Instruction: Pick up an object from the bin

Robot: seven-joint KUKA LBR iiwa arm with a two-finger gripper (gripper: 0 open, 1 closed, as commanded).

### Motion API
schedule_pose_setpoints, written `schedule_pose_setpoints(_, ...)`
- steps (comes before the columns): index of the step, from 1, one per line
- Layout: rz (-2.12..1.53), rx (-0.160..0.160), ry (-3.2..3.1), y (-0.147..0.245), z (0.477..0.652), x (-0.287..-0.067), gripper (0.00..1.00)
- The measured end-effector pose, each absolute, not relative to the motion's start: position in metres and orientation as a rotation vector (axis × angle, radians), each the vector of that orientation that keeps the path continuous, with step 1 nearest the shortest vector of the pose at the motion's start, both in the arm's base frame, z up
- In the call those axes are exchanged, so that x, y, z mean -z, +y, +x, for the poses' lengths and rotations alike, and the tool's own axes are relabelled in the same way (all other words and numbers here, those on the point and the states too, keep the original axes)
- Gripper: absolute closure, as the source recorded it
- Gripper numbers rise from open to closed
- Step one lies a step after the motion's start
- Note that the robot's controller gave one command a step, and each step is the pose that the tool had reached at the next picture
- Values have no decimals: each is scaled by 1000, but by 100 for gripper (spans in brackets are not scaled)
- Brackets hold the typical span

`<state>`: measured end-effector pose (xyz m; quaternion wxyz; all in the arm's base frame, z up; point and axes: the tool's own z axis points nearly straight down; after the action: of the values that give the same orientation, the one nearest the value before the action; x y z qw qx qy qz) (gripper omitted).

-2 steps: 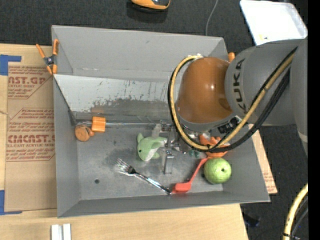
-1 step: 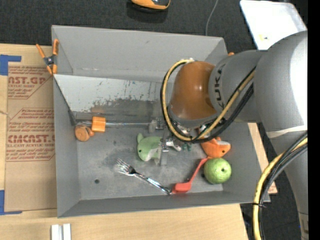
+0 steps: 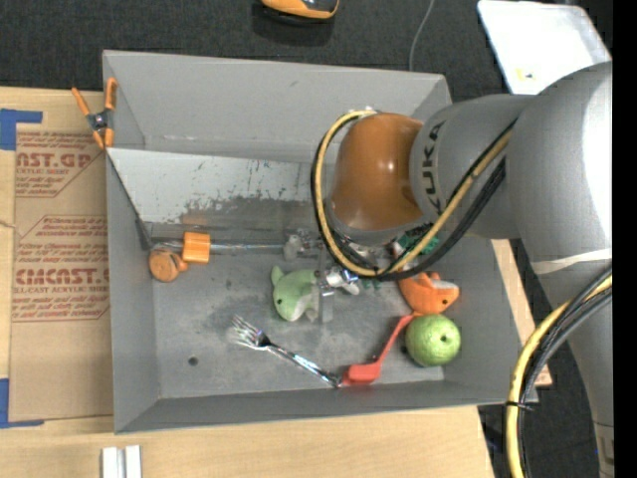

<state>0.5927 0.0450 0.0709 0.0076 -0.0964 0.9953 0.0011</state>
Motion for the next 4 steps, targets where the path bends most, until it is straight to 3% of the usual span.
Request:
schedule_pose_setpoints(1, -197, -2, 3127, 56, 582, -70, 0)
schedule_pose_setpoints(2, -234, -3, 3118, 52, 588, -71, 0)
schedule_pose_setpoints(3, -210, -4, 3120, 56, 585, -71, 100)
schedule_pose_setpoints(4, -209, -5, 3120, 56, 585, -71, 100)
